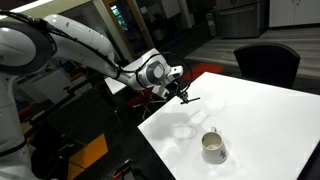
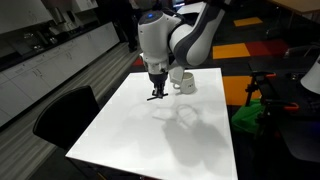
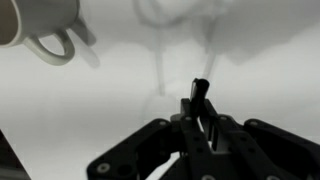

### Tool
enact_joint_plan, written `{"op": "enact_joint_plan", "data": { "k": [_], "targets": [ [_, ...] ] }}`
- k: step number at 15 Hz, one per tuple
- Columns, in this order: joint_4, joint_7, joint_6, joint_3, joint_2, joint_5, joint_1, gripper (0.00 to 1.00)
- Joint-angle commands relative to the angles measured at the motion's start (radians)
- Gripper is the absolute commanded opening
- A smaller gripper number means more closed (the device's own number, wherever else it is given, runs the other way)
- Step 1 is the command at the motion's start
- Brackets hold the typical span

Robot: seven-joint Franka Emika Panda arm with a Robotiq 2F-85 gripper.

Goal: Remove the pen from the mug and put it on the table

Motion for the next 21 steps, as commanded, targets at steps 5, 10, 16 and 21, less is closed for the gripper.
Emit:
{"op": "enact_joint_plan", "data": {
  "k": [5,10,16,21],
  "targets": [
    [0.082,0.07,0.047,-0.08,0.18,0.017,0.103,0.03],
    [0.098,0.047,0.037,-0.079,0.239,0.047,0.108,0.4],
    [0.009,0.046,-0.008,-0.091,0.101,0.065,0.125,0.83],
    [-0.09,-0.01,-0.132,-0.021,-0.099,0.111,0.076,1.0]
  ]
}}
